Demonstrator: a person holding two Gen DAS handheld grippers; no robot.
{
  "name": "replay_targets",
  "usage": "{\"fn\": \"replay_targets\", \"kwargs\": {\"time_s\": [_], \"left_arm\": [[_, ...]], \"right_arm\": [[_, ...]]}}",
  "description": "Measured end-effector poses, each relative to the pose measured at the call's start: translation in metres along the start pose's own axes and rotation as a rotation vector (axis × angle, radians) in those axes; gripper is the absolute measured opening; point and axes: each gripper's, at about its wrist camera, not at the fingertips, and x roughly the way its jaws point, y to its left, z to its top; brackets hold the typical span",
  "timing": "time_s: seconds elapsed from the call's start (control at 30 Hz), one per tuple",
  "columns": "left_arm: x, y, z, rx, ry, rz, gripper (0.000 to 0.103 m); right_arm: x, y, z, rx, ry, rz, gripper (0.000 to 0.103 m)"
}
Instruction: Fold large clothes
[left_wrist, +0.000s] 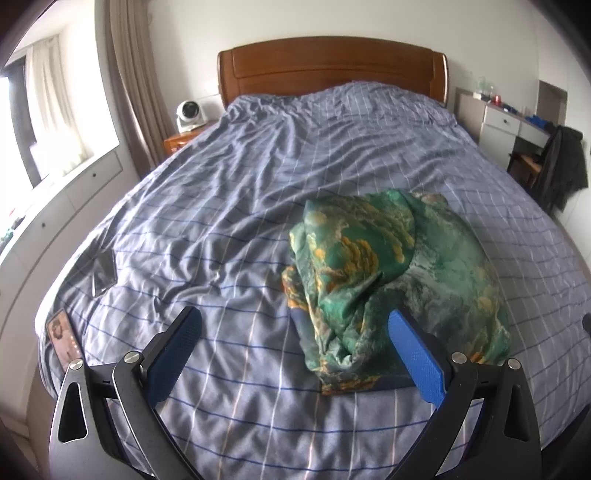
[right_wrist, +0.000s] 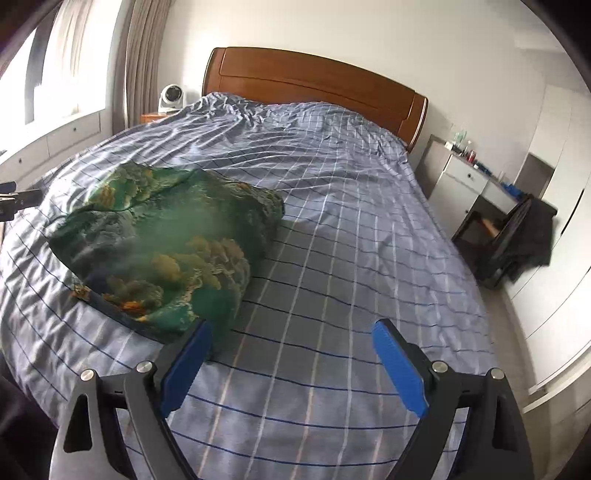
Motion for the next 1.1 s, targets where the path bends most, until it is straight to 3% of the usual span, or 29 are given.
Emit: {"fn": "replay_targets", "kwargs": {"time_s": [0.13,0.2,0.33,0.43,0.53,0.63,0.7,0.77,0.9,1.0,1.1], "left_arm": [[0.004,-0.005,0.001,0.017,0.013,-0.017,0.101],[0.010,-0.002,0.006,0.018,0.035,-0.073,0.101],[0.038,0.030,0.034,-0.097,0.135,-0.394,0.101],[0.077,0.047,0.054,-0.200,0.236,-0.516,0.101],[0.119,0.041,0.059,-0.221,0.320,-0.535,0.101],[0.170,0.030,0.043,-0.223,0.429,-0.441,0.100],[0.190,0.025,0.028,-0.196,0.462,-0.406,0.102],[0.206,0.026,0.013,-0.219,0.474,-0.430,0.102],[0.231,0.038,-0.011,-0.323,0.496,-0.551,0.103],[0.242,0.042,-0.023,-0.366,0.501,-0.623,0.103],[0.244,0.039,-0.023,-0.348,0.486,-0.644,0.103]], "right_arm": [[0.002,0.000,0.003,-0.026,0.003,-0.016,0.091],[0.003,-0.001,0.004,-0.027,0.003,-0.007,0.091],[0.009,-0.006,0.003,0.006,0.014,0.051,0.091],[0.020,-0.003,0.001,0.010,0.039,0.090,0.091],[0.033,0.002,0.003,0.026,0.064,0.138,0.091],[0.048,0.002,0.008,0.085,0.086,0.215,0.091],[0.061,-0.002,0.014,0.145,0.097,0.288,0.091],[0.077,-0.007,0.018,0.196,0.098,0.369,0.091],[0.130,-0.018,0.023,0.291,0.112,0.556,0.091],[0.183,-0.019,0.021,0.377,0.170,0.699,0.091],[0.231,-0.012,0.014,0.444,0.262,0.775,0.091]]}}
